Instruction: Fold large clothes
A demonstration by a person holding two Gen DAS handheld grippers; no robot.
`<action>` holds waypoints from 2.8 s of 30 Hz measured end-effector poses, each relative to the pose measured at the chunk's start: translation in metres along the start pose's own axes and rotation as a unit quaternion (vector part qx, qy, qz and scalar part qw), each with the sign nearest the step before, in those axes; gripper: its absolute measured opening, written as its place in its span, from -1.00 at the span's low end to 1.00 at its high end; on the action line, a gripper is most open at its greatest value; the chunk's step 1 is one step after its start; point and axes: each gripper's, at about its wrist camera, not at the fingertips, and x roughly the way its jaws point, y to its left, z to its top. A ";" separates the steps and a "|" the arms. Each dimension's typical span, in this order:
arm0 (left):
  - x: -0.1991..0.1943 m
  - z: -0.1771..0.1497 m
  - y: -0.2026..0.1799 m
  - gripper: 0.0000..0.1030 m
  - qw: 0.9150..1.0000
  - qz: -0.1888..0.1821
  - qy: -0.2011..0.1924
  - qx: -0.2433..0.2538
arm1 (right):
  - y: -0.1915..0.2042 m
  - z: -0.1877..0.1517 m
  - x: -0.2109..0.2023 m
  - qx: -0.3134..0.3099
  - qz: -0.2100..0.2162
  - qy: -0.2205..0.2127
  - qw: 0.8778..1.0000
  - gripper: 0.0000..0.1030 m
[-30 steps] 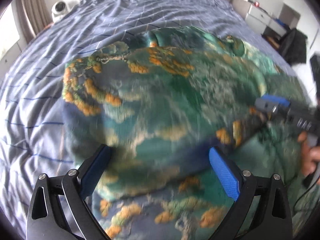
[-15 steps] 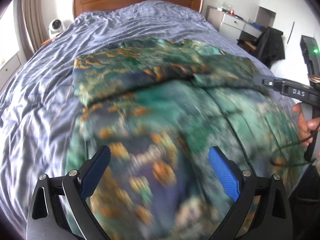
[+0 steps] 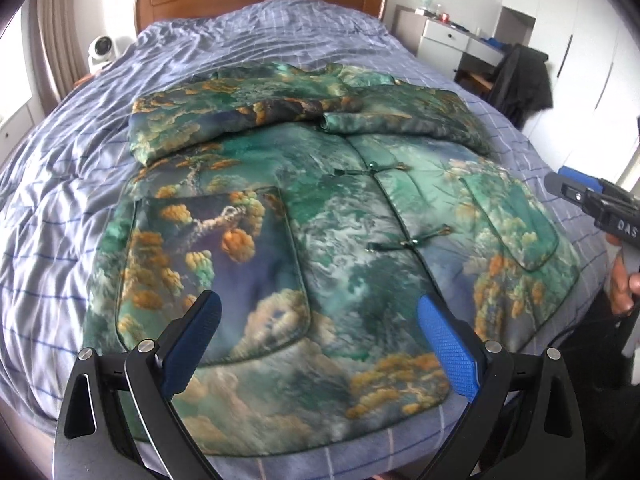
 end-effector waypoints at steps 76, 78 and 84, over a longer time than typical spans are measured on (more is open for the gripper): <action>0.041 -0.039 0.140 0.73 0.986 -0.031 0.124 -0.105 | -0.135 -0.107 0.038 0.110 0.137 0.193 0.965 0.47; 0.037 -0.038 0.131 0.38 0.986 -0.030 0.135 -0.092 | -0.133 -0.104 0.039 0.111 0.143 0.203 0.962 0.20; 0.022 -0.023 0.118 -0.75 0.987 -0.023 0.133 -0.088 | -0.127 -0.083 0.025 0.102 0.144 0.200 0.964 -0.72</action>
